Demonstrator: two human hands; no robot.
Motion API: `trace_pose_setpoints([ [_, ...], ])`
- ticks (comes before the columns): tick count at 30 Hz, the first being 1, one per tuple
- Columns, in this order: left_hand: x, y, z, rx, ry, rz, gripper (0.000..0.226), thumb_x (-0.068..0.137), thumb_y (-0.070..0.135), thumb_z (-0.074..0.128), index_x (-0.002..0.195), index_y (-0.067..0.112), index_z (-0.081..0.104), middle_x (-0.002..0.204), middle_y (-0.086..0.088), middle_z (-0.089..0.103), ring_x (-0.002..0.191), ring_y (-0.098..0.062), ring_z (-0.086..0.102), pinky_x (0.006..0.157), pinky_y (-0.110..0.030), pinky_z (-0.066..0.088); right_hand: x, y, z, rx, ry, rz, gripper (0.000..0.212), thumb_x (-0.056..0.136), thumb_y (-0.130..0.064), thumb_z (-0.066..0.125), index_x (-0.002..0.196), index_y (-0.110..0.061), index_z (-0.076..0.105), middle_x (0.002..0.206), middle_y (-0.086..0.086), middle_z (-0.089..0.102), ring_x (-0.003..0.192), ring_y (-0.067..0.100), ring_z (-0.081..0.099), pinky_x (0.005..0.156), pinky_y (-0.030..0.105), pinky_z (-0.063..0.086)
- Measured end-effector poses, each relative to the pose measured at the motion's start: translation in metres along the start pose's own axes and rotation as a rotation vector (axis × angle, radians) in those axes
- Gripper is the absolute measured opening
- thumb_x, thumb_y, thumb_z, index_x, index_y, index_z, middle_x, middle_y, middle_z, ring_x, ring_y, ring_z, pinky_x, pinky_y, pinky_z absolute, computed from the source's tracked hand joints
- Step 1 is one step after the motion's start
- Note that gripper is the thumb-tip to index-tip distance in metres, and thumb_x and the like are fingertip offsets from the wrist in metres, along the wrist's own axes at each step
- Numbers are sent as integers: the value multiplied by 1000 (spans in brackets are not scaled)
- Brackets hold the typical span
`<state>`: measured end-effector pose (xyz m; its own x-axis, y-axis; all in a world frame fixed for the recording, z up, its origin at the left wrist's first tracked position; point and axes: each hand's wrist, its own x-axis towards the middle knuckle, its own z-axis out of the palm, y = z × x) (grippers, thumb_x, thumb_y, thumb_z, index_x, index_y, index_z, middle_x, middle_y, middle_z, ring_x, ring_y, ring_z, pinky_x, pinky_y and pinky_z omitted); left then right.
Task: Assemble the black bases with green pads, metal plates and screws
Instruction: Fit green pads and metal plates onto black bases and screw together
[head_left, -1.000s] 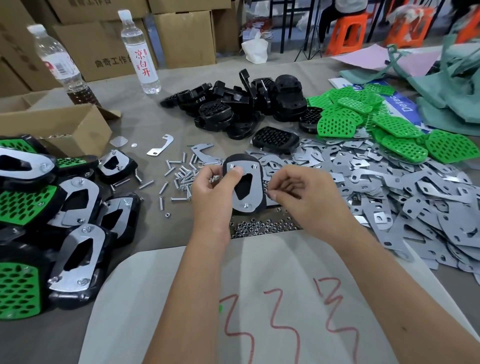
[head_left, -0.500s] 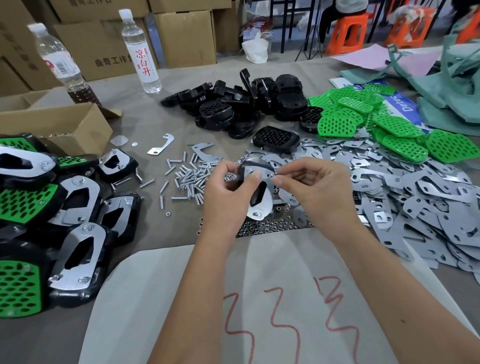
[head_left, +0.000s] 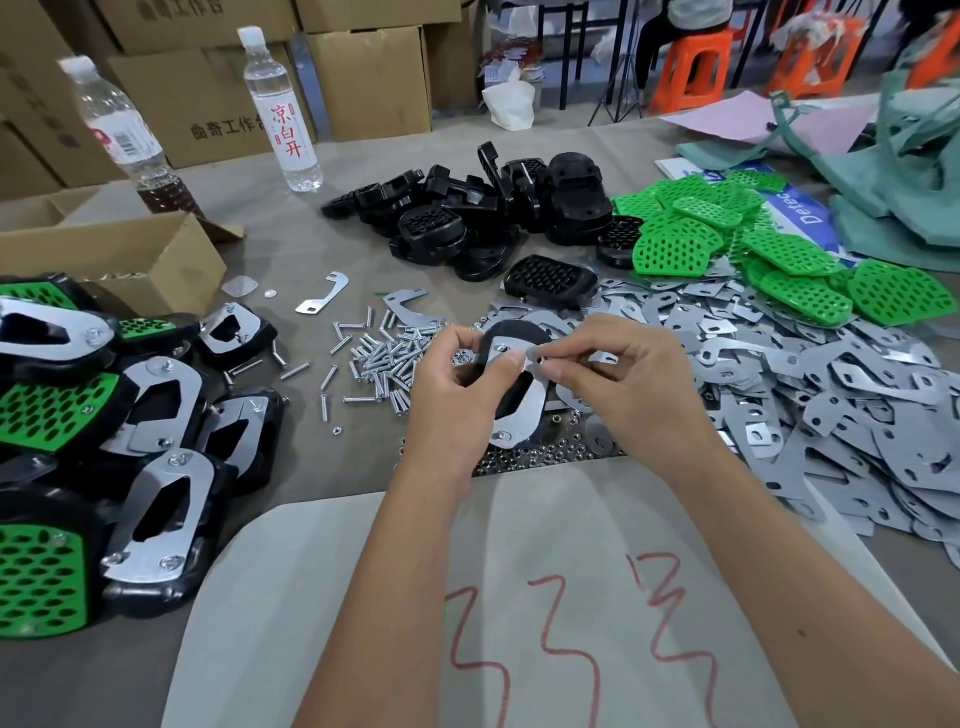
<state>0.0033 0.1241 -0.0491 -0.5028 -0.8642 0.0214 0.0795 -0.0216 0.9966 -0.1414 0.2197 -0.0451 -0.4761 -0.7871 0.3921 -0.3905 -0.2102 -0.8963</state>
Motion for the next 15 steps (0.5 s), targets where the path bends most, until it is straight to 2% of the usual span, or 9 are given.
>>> trace_pose_setpoints([
  [3,0,0,0,-9,-17,5,20,85,30,75,96,19,63,77,-6,74,66,-21,66,59,-36,54,-1,1,5,-19,60,-17,10,81,-12,88,87,-18,82,79,-1,71,76,23,64,64,45,56],
  [6,0,0,0,-27,-17,19,22,90,24,74,102,11,61,78,-6,73,65,-19,66,57,-32,54,0,0,10,-27,105,-58,10,80,-11,89,83,-14,80,76,0,68,71,19,61,58,38,51],
  [11,0,-3,0,2,0,4,17,95,22,73,102,12,62,83,-11,76,69,-20,68,60,-32,54,3,-2,-1,6,-67,-40,15,87,-2,81,93,-15,83,83,0,64,69,19,59,55,44,56],
  [15,-1,-4,2,29,2,11,22,92,26,74,103,12,62,92,-18,76,73,-23,70,63,-34,54,3,-2,-6,-55,-66,-40,12,85,-8,84,91,-19,83,80,-3,64,68,17,60,56,46,56],
])
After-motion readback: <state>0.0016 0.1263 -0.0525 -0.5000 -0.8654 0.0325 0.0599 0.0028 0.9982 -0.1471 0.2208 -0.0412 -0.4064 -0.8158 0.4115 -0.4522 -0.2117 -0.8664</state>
